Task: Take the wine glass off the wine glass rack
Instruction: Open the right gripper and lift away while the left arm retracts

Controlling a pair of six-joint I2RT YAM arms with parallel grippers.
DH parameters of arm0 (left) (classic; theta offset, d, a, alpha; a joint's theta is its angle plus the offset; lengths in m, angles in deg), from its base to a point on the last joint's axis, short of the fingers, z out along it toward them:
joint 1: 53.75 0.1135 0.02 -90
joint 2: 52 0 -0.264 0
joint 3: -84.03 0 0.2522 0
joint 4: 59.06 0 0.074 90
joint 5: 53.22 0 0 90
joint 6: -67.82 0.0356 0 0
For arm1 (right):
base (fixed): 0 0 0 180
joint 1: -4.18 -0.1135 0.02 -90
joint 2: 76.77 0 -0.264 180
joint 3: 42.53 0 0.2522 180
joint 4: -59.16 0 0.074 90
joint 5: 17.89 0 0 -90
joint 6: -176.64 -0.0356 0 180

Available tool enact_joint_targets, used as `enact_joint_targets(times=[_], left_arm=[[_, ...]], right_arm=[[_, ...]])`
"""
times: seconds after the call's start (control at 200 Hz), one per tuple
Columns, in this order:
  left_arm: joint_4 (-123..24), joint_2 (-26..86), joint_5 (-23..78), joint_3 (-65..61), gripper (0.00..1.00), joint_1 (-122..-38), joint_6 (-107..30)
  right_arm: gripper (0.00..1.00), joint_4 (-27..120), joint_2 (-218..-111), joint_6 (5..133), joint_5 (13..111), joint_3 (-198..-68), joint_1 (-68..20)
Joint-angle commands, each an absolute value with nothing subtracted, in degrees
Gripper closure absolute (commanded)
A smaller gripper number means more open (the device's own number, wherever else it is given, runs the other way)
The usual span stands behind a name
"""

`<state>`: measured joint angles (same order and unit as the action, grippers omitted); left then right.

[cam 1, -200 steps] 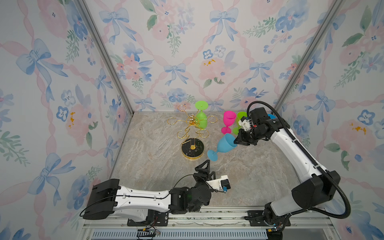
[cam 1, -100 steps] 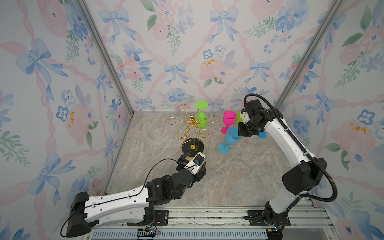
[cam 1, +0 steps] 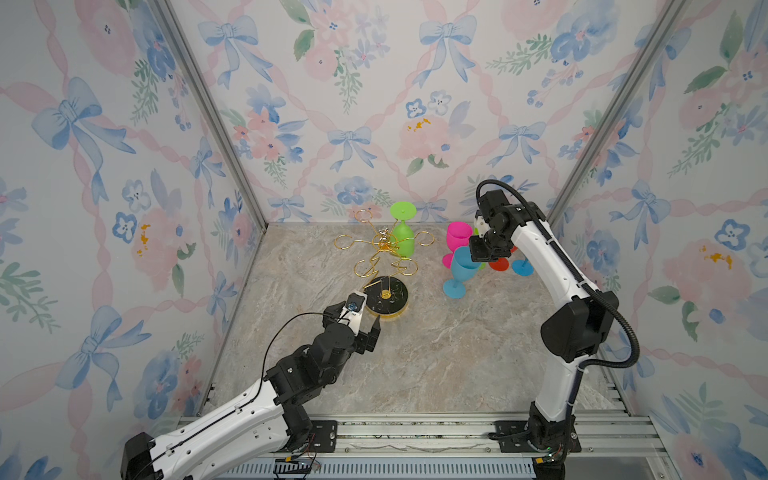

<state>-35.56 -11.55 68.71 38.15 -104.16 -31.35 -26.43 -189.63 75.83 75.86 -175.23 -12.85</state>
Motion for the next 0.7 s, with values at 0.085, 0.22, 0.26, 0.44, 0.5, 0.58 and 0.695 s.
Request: enact_joint_targets(times=[0.085, 0.22, 0.26, 0.44, 0.5, 0.58, 0.695], left_arm=[[-34.8, -12.1, 63.7, 38.2, 0.04, -95.9, -33.4], [-35.2, -10.9, 63.2, 38.3, 0.04, -88.9, -34.3], [-35.3, -10.4, 63.0, 38.1, 0.04, -87.0, -34.3], [-37.4, -9.8, 60.6, 37.8, 0.03, -77.6, -34.2], [-38.8, -10.1, 58.7, 38.4, 0.03, -74.4, -34.3], [-40.5, -10.5, 57.4, 39.0, 0.03, -71.2, -34.2], [-43.5, -10.0, 59.2, 39.9, 0.02, -70.1, -31.9]], right_arm=[[1.00, -29.4, -192.8, 77.2, 77.0, -179.9, -13.8], [1.00, -29.0, -194.3, 77.5, 76.9, -181.0, -14.3], [1.00, -29.0, -194.9, 77.6, 76.8, -181.5, -14.3], [1.00, -28.9, -197.1, 78.0, 76.1, -183.3, -14.5], [1.00, -28.8, -197.7, 78.1, 76.1, -183.6, -14.5], [1.00, -28.4, -198.4, 78.2, 76.1, -184.1, -14.5], [1.00, -27.9, -199.1, 78.4, 76.0, -184.3, -14.5]])
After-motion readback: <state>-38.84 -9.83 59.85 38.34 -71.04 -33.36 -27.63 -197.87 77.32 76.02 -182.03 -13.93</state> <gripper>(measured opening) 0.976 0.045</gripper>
